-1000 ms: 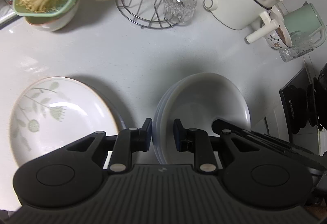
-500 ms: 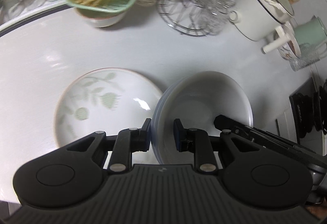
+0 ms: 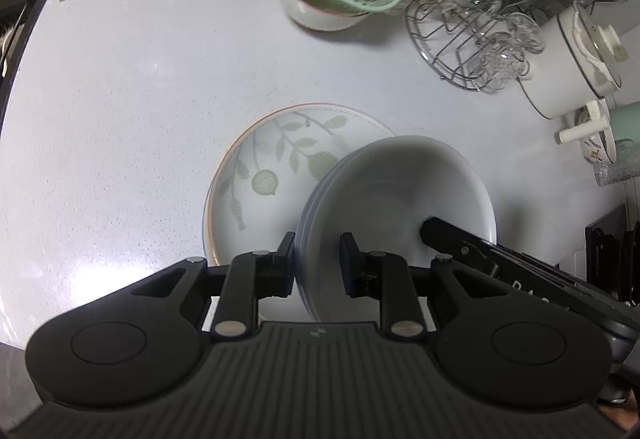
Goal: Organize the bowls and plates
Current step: 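Carry the nested bowl stack with both grippers over the leaf-pattern plate stack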
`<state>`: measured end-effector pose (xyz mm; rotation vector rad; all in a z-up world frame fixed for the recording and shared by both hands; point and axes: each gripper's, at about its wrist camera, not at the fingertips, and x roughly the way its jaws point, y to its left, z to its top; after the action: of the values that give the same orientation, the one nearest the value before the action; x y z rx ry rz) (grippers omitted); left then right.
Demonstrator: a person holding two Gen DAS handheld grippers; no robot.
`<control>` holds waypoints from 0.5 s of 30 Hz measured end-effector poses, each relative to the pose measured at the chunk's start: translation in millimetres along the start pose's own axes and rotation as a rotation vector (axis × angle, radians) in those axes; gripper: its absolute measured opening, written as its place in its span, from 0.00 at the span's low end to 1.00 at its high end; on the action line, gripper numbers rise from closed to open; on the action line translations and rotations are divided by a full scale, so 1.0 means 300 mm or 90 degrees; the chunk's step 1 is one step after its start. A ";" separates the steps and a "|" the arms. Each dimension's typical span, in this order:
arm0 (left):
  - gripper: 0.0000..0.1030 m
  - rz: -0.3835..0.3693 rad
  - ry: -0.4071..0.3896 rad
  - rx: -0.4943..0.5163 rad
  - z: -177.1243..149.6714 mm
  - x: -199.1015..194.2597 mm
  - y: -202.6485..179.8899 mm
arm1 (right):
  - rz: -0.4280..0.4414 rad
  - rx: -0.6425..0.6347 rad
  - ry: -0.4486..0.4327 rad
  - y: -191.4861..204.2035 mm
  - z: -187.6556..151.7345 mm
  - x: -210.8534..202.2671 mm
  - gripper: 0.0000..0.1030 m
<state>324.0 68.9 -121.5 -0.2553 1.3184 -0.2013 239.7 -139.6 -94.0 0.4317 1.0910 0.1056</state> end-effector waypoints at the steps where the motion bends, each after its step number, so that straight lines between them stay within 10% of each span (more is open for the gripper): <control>1: 0.25 0.001 0.002 -0.006 -0.001 0.010 0.008 | -0.004 -0.007 0.002 0.006 -0.001 0.010 0.15; 15: 0.26 -0.005 0.022 0.006 0.003 0.110 0.037 | -0.019 -0.018 0.048 -0.012 0.007 0.122 0.16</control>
<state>332.8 70.1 -155.3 -0.2500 1.3510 -0.2191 258.1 -132.9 -125.0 0.3885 1.1690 0.1115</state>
